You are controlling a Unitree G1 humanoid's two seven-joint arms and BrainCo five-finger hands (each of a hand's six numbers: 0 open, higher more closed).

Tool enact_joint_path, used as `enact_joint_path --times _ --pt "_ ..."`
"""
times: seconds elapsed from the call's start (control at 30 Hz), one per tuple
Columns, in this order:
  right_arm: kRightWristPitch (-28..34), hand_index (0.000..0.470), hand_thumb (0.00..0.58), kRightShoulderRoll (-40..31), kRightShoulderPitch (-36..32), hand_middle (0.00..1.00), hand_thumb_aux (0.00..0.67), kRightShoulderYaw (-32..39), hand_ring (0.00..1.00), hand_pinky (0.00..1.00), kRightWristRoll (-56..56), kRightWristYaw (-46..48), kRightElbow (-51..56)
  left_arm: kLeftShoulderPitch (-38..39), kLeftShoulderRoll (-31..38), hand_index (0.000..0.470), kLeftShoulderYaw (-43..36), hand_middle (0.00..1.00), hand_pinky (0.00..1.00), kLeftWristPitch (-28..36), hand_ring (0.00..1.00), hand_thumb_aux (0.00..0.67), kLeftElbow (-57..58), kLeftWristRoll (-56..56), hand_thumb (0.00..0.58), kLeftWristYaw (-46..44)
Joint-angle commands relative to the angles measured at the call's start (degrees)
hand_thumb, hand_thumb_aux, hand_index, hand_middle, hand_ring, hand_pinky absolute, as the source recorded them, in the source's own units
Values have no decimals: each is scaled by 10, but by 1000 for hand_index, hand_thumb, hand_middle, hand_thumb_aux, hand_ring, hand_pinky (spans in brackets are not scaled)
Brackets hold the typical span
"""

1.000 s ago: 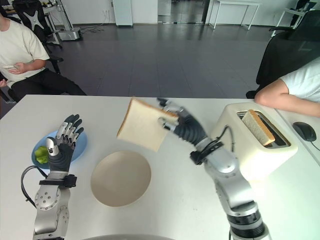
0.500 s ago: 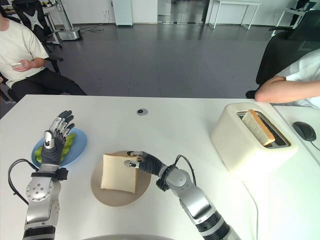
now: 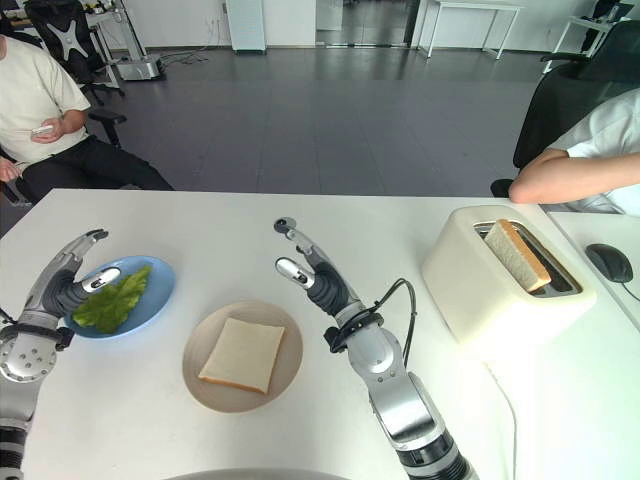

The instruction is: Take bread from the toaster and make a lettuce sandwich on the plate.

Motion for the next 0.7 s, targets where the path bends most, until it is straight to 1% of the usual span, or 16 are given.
enact_joint_path --times 0.03,0.2,0.23,0.27,0.3,0.33,0.57,0.7 --pt "-20 0 0 20 51 0 0 -37 0 0 36 -8 14 -10 61 0 -57 0 0 38 0 0 75 79 0 16" --pt "-61 0 0 75 110 0 0 -109 0 0 142 -12 25 -36 77 0 -118 0 0 48 0 0 138 107 0 30" --pt "-66 0 0 79 116 0 0 -116 0 0 150 -10 24 -41 79 79 -126 0 0 48 0 113 149 108 179 35" --pt "-69 0 0 82 122 0 0 -121 0 0 157 -8 23 -46 80 267 -135 0 0 47 0 381 159 109 472 40" --pt "-72 0 0 84 127 0 0 -125 0 0 161 -6 24 -51 81 404 -143 0 0 46 0 575 170 109 568 45" --pt "-74 0 0 85 130 0 0 -127 0 0 162 -4 24 -56 82 470 -149 0 0 44 0 670 178 108 580 49" --pt "-78 0 0 97 133 0 0 -126 0 0 161 3 23 -85 88 470 -183 0 0 34 0 670 218 102 580 82" --pt "-79 0 0 101 131 0 0 -126 0 0 158 3 24 -82 100 470 -170 0 0 23 0 670 169 83 580 102"
